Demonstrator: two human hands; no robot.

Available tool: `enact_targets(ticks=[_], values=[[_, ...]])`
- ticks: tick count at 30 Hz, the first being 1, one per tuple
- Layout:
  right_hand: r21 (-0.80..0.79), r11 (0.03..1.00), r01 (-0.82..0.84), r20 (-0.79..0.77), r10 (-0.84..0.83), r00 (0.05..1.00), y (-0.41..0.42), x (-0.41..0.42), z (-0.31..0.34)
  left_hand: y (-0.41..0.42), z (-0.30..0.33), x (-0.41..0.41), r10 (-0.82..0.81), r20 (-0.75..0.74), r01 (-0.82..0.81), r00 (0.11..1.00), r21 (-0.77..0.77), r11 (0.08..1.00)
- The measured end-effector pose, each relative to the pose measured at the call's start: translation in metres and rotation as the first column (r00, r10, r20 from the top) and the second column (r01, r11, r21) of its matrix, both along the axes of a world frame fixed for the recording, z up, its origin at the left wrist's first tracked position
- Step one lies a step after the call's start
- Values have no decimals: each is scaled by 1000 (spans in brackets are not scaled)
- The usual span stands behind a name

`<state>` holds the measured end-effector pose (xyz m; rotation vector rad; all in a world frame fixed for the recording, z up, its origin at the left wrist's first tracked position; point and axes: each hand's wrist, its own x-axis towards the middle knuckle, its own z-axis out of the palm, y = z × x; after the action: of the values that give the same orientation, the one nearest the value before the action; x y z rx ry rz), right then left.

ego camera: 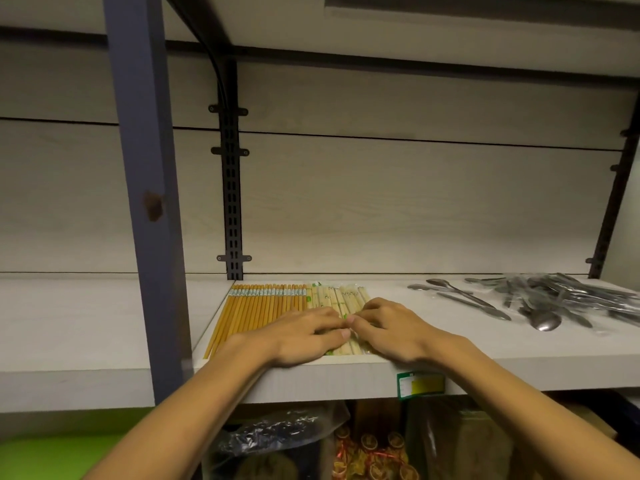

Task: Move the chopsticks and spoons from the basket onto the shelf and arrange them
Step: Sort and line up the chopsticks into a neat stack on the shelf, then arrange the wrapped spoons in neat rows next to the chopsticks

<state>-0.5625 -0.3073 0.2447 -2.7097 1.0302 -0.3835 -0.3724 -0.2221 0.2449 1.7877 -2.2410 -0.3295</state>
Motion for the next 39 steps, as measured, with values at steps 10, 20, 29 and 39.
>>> enact_targets(ticks=[10, 20, 29, 39], values=[[-218, 970, 111, 194, -69, 979, 24, -42, 21, 5, 3, -3, 94, -69, -108, 993, -242, 964], [-533, 762, 368, 144, -347, 927, -26, -187, 34, -38, 25, -92, 342, 157, -238, 926, -461, 855], [-534, 790, 301, 34, -335, 942, -108, -265, 31, -120, 27, -181, 382, 243, -304, 892, -305, 902], [-407, 906, 114, 44, -105, 994, -171, -251, 44, -184, 15, -220, 270, 165, -268, 949, -31, 963]])
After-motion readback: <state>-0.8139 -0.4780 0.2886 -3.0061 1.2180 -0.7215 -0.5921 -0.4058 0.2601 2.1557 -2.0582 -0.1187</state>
